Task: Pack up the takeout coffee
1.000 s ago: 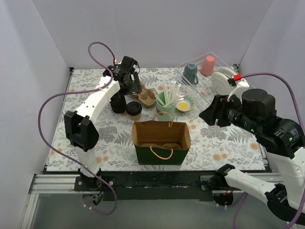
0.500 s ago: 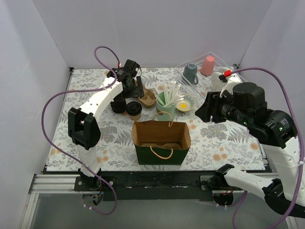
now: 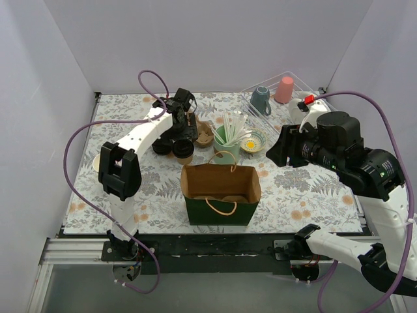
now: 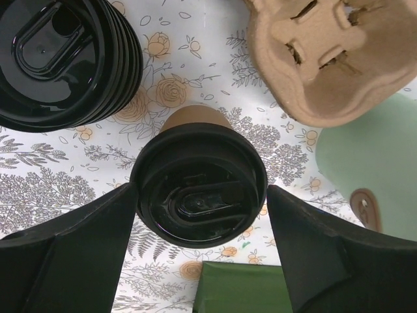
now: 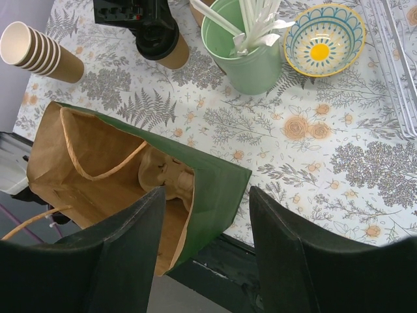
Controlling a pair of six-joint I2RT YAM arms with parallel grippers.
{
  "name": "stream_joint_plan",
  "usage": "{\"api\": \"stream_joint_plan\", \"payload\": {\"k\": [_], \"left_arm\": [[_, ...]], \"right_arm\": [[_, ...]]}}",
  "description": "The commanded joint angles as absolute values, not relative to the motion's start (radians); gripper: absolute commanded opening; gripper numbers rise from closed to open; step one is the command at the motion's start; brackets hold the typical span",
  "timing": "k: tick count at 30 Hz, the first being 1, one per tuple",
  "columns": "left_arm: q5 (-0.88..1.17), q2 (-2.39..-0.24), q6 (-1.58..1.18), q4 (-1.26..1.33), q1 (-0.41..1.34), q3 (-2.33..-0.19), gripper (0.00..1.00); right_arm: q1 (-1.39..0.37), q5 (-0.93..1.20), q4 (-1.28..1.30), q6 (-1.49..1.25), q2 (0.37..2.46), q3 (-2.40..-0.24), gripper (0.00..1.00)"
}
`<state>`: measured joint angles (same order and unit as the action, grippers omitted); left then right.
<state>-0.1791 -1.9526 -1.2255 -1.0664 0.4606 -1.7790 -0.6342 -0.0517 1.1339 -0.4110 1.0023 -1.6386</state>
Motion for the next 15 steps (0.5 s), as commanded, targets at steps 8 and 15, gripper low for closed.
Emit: {"api": "stream_joint_plan", "payload": {"k": [8,15], "left_arm": [[-0.202,-1.93,-1.209,-1.045,0.468,-1.729,0.71],[-0.184,-1.939,-1.2,-1.045,0.468,-1.782,0.52]], "right_arm": [[-0.632,-0.052,1.112,-0.374,1.012,-1.692,0.62],[-0.634,-0.054,1.109,-0.373,1.012,-1.692,0.62]]}}
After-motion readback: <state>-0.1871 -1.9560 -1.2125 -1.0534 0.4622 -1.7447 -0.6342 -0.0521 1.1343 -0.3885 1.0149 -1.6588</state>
